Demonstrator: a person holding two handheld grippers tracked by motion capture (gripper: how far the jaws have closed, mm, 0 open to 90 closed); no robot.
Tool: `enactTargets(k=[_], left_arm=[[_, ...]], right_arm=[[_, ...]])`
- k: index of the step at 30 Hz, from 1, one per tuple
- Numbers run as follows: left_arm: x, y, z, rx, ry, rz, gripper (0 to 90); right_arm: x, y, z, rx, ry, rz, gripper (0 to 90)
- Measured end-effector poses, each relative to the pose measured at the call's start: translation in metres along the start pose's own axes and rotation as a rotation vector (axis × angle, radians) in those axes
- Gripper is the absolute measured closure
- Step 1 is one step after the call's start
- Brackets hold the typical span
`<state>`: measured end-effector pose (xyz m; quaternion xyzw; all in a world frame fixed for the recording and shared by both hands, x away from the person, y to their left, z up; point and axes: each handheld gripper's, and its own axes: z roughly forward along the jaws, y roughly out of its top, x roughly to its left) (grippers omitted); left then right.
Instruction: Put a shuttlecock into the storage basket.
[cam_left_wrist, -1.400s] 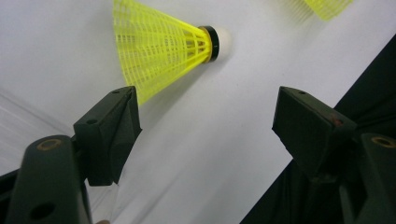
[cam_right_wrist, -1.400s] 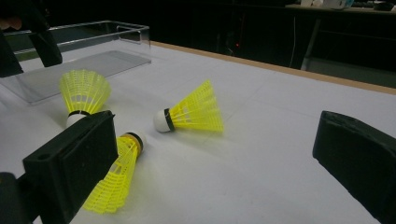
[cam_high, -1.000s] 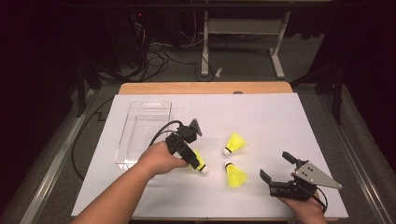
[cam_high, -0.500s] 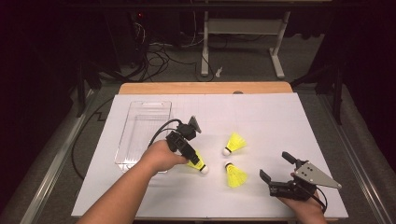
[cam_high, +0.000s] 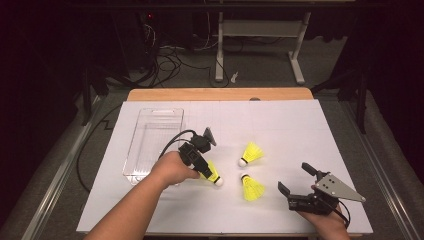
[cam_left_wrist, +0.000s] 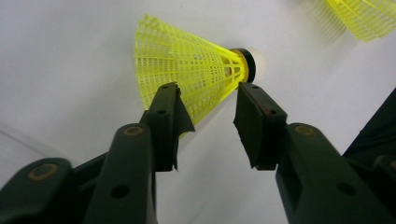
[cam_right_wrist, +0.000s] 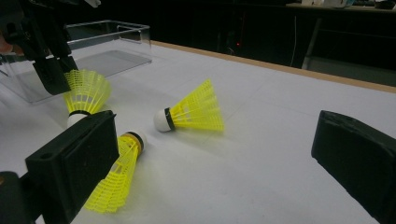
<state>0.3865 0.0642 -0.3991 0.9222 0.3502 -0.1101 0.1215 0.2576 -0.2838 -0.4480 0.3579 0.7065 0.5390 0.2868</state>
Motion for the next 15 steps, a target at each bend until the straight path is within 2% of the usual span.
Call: enactTargets(k=[11,15], left_arm=[[0.0034,-0.0028,-0.0050,-0.024,-0.024,0.003,82.6],[0.0020,-0.0037,-0.0068,-0.035,-0.042,0.011,83.9]], right_arm=[[0.0007,-0.0003,0.0012,0.006,0.000,-0.002,1.7],[0.0001,-0.0004,0.0009,0.005,-0.002,-0.001,1.7]])
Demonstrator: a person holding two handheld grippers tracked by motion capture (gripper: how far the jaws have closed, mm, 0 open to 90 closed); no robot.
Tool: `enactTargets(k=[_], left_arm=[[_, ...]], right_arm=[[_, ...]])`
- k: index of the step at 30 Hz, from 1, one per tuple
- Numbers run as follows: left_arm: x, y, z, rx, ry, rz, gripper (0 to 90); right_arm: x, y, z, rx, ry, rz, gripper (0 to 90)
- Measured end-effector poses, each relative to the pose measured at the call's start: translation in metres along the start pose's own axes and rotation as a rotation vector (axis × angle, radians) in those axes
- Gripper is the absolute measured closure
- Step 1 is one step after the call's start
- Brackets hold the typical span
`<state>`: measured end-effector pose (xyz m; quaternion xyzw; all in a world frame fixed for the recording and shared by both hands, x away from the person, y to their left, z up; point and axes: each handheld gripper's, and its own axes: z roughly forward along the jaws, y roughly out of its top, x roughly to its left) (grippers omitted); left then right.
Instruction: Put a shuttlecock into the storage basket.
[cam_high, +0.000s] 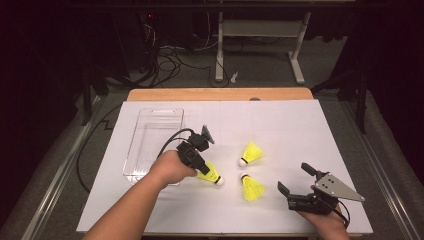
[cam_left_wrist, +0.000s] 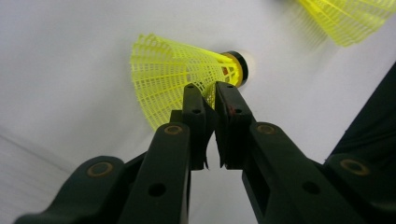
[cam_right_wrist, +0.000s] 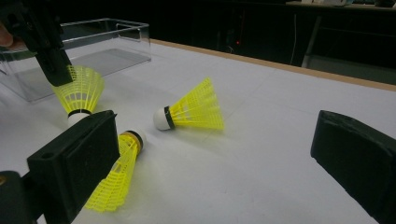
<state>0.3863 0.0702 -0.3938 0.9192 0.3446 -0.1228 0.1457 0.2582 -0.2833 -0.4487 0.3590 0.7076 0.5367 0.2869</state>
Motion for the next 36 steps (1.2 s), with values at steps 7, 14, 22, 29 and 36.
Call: enactTargets(k=[7,14,22,29,36], left_arm=[[-0.003,-0.001,-0.003,-0.009,-0.024,0.004,88.9],[-0.009,-0.002,-0.006,-0.019,-0.031,0.007,89.7],[-0.015,-0.003,-0.008,-0.007,-0.022,0.009,89.6],[-0.018,-0.005,-0.011,0.002,-0.006,-0.004,89.7],[-0.019,-0.007,-0.015,0.008,0.006,-0.003,89.7]], right_arm=[[0.000,0.000,0.000,0.001,0.001,-0.003,1.7],[0.000,0.000,0.000,0.000,0.000,-0.004,1.7],[0.000,0.000,0.001,0.004,0.002,-0.004,1.7],[0.001,0.000,0.001,0.005,0.004,-0.004,1.7],[0.001,0.000,0.001,0.004,0.004,-0.010,1.7]])
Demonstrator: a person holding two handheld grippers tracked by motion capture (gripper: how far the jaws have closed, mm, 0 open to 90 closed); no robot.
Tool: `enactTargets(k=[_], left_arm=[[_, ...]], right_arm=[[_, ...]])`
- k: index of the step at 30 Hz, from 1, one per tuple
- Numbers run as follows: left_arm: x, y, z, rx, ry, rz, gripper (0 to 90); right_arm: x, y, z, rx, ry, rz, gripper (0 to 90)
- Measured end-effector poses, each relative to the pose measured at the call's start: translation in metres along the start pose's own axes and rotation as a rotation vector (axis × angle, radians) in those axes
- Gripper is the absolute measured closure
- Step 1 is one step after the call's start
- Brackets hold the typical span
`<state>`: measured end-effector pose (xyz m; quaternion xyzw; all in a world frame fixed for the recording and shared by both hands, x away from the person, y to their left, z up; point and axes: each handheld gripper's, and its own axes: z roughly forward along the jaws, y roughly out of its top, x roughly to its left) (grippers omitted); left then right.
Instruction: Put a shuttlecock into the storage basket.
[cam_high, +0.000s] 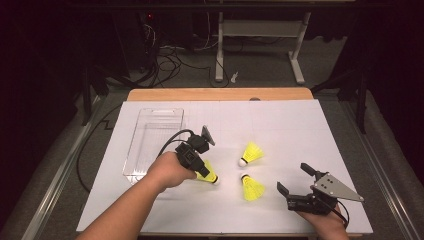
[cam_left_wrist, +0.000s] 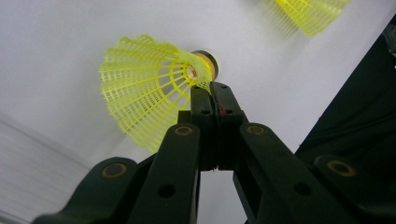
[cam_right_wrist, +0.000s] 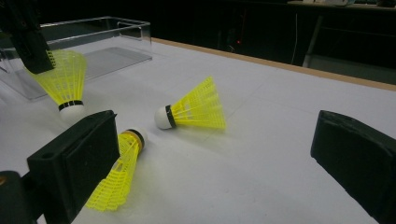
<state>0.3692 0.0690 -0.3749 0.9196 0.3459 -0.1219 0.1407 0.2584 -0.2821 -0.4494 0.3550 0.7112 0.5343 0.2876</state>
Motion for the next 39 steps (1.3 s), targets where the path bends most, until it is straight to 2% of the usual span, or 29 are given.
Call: enactTargets(k=[8,17,26,39], left_arm=[[-0.005,-0.003,-0.010,0.020,0.020,0.009,89.7],[-0.005,-0.009,-0.023,0.027,0.022,0.003,89.6],[-0.008,-0.010,-0.038,0.017,0.028,0.013,89.6],[-0.008,-0.017,-0.064,0.002,0.038,0.001,89.6]], right_arm=[[0.000,0.000,0.000,0.002,0.000,-0.001,1.7],[0.001,0.000,0.001,0.005,0.000,0.001,1.7],[0.001,0.000,0.001,0.004,0.000,0.002,1.7],[0.001,-0.001,0.001,0.004,0.002,0.000,1.7]])
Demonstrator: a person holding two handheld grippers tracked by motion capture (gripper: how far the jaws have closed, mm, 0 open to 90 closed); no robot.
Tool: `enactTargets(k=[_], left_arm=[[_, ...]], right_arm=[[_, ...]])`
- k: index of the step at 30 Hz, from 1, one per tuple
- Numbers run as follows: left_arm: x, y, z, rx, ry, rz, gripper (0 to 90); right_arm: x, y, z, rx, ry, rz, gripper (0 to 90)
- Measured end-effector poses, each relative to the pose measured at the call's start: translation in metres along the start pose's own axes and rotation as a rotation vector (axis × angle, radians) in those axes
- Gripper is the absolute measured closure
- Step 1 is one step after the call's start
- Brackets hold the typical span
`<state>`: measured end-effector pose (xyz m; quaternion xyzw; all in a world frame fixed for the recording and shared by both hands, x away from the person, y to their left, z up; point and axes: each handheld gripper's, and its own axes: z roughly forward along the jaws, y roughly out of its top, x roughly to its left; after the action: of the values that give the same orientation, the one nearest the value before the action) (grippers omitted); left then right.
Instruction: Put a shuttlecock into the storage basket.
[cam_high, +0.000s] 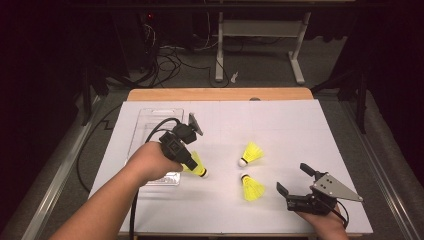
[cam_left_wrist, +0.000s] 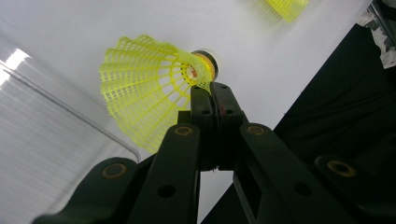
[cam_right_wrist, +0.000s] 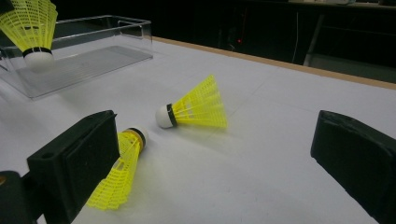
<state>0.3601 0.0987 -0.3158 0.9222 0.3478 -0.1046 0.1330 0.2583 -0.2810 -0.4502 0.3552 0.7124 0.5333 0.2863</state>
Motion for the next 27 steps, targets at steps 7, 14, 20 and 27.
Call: enactTargets(k=[7,14,20,27], left_arm=[[0.006,-0.009,-0.015,-0.012,0.019,-0.023,89.6],[0.020,-0.028,-0.028,-0.031,0.025,-0.061,89.6],[0.029,-0.041,-0.039,-0.035,0.036,-0.084,89.6],[0.037,-0.053,-0.046,-0.034,0.056,-0.115,89.6]], right_arm=[[0.000,0.000,0.000,0.002,0.000,0.004,1.7],[0.000,0.000,-0.001,0.000,-0.002,0.004,1.7],[0.001,0.000,0.000,0.002,-0.001,0.001,1.7],[0.000,0.000,0.000,0.002,-0.002,0.001,1.7]])
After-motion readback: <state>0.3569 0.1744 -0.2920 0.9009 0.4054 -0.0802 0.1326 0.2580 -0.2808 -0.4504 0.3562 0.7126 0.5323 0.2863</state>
